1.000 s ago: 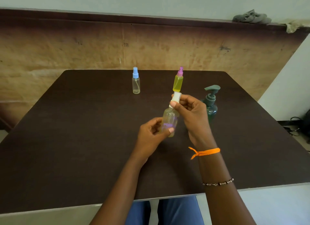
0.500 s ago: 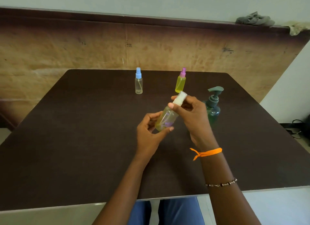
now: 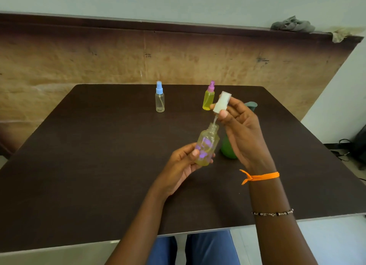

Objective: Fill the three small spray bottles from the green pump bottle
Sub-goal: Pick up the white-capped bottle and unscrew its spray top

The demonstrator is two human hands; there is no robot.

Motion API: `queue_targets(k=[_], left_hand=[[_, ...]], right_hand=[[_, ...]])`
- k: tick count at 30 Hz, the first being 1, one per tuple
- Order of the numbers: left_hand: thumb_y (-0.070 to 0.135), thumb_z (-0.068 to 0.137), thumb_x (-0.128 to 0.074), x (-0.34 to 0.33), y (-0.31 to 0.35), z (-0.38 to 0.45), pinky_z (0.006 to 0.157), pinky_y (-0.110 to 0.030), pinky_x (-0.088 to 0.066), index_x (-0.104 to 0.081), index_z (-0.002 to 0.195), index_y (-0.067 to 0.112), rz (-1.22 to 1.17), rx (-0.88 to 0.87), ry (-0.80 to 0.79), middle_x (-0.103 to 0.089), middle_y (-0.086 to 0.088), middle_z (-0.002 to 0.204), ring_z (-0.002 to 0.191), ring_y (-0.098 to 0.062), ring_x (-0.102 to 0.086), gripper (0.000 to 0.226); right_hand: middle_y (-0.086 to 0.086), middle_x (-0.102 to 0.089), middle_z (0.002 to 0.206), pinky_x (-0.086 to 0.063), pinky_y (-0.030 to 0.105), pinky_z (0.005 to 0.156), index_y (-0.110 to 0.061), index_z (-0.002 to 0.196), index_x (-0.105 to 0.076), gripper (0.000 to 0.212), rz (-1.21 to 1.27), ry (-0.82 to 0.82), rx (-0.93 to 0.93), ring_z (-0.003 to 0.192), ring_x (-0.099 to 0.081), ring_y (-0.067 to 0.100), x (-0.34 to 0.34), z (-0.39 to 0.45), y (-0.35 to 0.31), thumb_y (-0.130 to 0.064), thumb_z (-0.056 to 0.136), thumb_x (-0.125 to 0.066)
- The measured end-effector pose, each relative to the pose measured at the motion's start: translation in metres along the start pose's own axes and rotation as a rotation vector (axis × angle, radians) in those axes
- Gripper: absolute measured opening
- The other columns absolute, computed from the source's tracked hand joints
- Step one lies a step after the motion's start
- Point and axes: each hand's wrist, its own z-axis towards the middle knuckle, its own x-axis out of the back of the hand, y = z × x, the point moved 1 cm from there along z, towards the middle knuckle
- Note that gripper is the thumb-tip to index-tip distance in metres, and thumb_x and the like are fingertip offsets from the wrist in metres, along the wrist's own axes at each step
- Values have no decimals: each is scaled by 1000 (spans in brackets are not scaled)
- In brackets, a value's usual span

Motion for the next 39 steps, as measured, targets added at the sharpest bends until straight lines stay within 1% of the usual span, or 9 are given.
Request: queue_targets(k=[5,11,15,17,20,22,26,34,39], left_hand=[[51,64,-79,-2,-2,1,96,-27,-48,-61,118,21,82,25,35,-68,2,117,114,-15,-60,64],[17,82,-67,4,-7,9,92,-19,-46,-56,118,19,108,-64,181,-67,6,115,113,-9,-59,38],[16,78,-70,4,-8,14,90,-19,-47,-56,120,15,133,-110,268,-67,-1,116,109,-9,-61,44],[15,76,-72,0,-8,18,89,-19,-48,-55,122,12,161,-116,319,-66,-4,117,107,-9,-62,49],[5,80,-68,-6,-7,26,84,-16,-50,-54,122,8,180,-132,384,-67,-4,112,100,-7,-64,44],[2,82,-66,-11,-7,31,81,-15,-50,-54,119,11,201,-141,402,-67,-1,109,97,-4,-65,39],[4,82,-68,-15,-14,32,78,-11,-48,-54,116,15,293,-132,400,-65,5,108,94,5,-63,39],[2,81,-69,-17,-18,30,82,-15,-50,-54,113,17,365,-125,352,-65,7,108,94,5,-63,38],[2,82,-67,-19,-18,29,83,-15,-49,-54,113,18,372,-141,343,-64,8,108,95,6,-62,37]], right_hand=[[6,-71,100,-52,24,87,-13,115,-48,28,164,69,148,95,-66,14,18,0,-22,-2,89,-49],[13,-63,107,-52,25,86,-12,113,-46,21,192,238,204,85,-64,13,51,-7,-45,-2,96,-43],[6,-67,97,-52,17,77,-10,108,-53,14,-143,397,78,79,-63,7,77,-17,-41,-6,95,-49],[4,-66,87,-51,13,70,-9,105,-56,13,-366,489,-33,68,-62,2,91,-22,-25,-7,92,-54],[9,-67,81,-50,21,63,-12,95,-59,9,-615,615,-211,54,-61,0,108,-27,10,-11,87,-62],[12,-70,88,-54,28,69,-12,93,-60,10,-697,660,-313,61,-64,9,112,-31,31,-14,84,-65],[4,-68,84,-55,41,83,-18,82,-60,12,-869,665,-397,82,-67,22,112,-33,49,-27,80,-68],[5,-67,86,-54,39,81,-19,73,-58,24,-933,644,-420,85,-63,21,114,-33,54,-40,81,-68],[9,-67,90,-51,42,83,-12,85,-62,29,-910,639,-419,88,-62,25,119,-35,51,-40,89,-56]])
